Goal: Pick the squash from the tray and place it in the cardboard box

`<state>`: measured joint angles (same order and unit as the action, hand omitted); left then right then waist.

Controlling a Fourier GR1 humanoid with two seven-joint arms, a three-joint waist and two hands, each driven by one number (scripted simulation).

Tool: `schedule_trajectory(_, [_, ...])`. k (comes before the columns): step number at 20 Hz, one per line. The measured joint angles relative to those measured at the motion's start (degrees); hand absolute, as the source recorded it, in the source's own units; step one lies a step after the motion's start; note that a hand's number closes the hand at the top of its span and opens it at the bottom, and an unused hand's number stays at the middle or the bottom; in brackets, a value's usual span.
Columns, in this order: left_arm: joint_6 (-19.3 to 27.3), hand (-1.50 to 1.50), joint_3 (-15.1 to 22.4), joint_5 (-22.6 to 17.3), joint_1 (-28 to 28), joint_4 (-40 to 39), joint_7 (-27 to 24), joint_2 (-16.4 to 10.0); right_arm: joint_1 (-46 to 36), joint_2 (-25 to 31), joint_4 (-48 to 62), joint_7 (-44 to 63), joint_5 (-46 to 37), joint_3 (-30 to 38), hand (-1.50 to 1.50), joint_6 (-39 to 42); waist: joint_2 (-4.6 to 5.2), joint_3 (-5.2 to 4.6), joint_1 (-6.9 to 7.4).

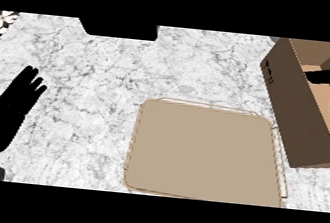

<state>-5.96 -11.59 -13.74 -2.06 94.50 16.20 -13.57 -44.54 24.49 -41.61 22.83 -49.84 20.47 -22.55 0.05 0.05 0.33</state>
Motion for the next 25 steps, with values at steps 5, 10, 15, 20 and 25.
schedule_trajectory(5, [0.7,0.00,0.2,0.8,0.4,0.3,-0.2,0.5,2.0,-1.3,-7.1,-3.1,7.2,5.6,-1.50,-6.1,-0.27,-0.01,-0.80])
schedule_trajectory(10, [0.7,0.00,-0.2,0.6,1.0,1.1,0.5,0.5,8.5,-0.6,-16.7,-4.8,14.3,9.6,-1.50,-5.4,-0.36,-0.04,-1.06])
schedule_trajectory(15, [0.6,0.00,-0.5,0.8,1.0,1.1,0.5,0.6,17.2,0.0,-27.5,-5.1,21.6,13.1,-1.50,-1.9,-0.36,-0.07,-1.25])
schedule_trajectory(20, [0.6,0.00,-0.3,1.3,1.2,1.8,0.4,1.0,26.2,1.5,-37.5,-5.2,28.0,15.7,-1.50,4.2,-0.28,-0.07,-0.99])
schedule_trajectory(25, [-0.1,0.00,-1.0,1.2,0.3,0.9,0.5,0.8,32.2,3.0,-40.7,-7.6,33.3,18.5,-1.50,7.9,-0.17,-0.06,-0.69])
